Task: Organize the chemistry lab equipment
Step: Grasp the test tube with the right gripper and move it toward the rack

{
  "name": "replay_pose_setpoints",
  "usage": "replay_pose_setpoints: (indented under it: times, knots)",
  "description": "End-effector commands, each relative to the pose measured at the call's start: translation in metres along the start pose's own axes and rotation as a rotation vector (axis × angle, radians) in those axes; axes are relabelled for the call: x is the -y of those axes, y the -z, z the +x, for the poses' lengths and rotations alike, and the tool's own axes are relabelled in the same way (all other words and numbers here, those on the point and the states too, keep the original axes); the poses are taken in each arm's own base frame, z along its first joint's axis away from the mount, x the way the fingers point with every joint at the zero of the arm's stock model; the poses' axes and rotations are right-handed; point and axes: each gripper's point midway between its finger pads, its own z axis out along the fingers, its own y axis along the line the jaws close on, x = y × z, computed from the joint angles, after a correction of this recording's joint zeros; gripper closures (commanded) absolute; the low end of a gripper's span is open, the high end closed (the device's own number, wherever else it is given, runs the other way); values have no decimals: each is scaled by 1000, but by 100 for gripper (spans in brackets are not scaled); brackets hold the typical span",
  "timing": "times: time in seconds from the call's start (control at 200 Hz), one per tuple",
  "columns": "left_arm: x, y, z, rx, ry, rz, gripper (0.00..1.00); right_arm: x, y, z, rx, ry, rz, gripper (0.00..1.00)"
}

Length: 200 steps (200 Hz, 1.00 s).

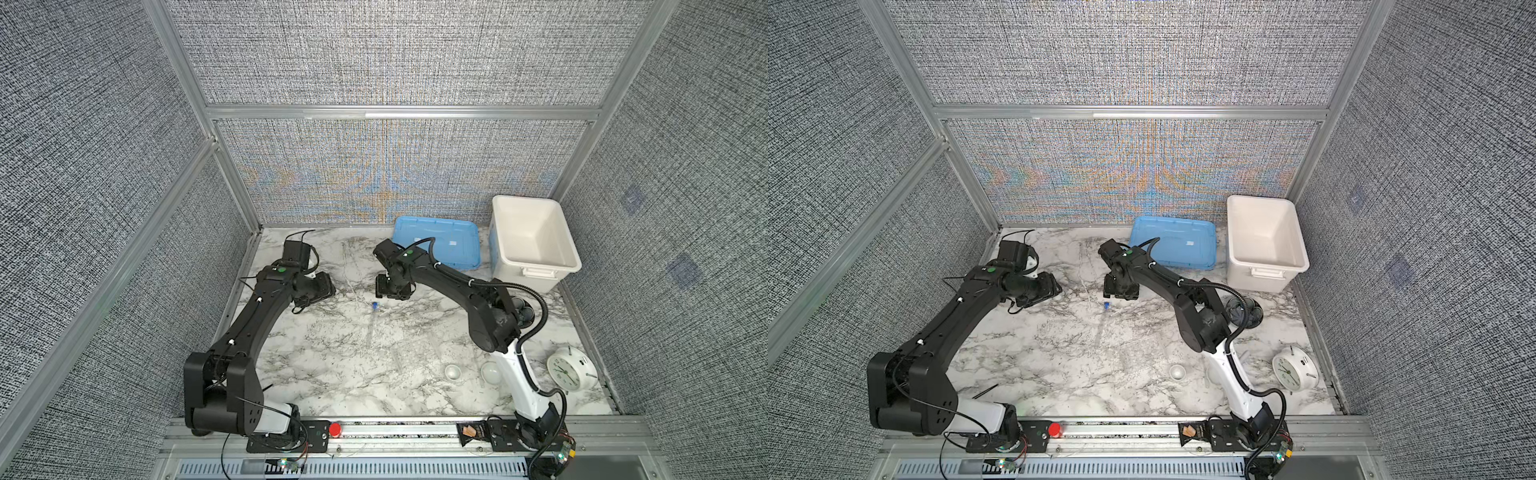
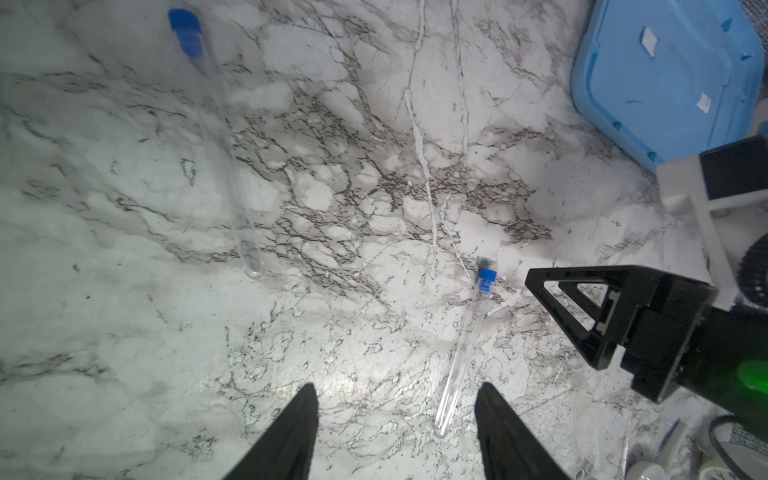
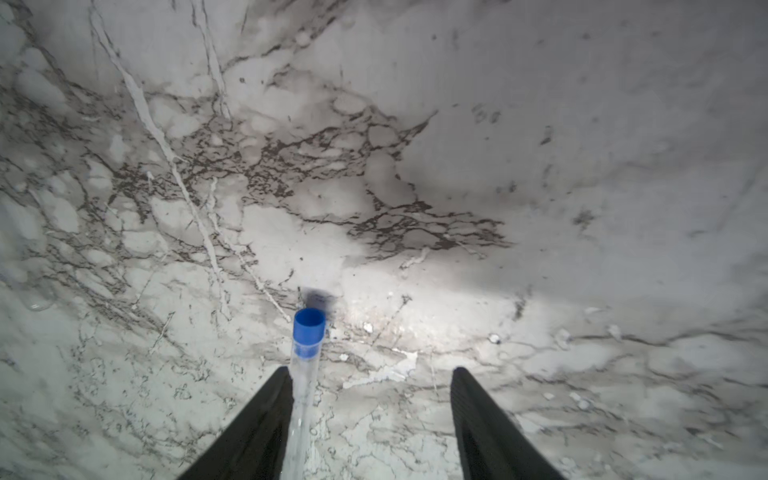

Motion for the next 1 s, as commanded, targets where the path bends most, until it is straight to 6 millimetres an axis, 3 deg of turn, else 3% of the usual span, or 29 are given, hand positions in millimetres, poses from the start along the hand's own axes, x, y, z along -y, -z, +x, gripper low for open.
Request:
replay_pose_setpoints:
  times: [0.0,0.145,0.24,0.365,0.675,0.995]
  knots:
    - [-3,-5,-7,54,9,-1,38,1,-10,13,-63,-12,17,36]
    - [0,-22,4,2,26,46,37,-8,-10,16,-107,-47,-12,38]
    - [11,-40,20,-80,37,142,36,-6,-10,15,-121,-91,12,43]
    - [7,-56,34,-138,82,157,35,-3,-17,22,-157,-131,36,49]
    - [12,-66,38,-130,120,213,34,7,-29,29,-207,-133,129,55]
    - [23,-79,33,-165,156,270,34,19,-18,35,-204,-140,170,65]
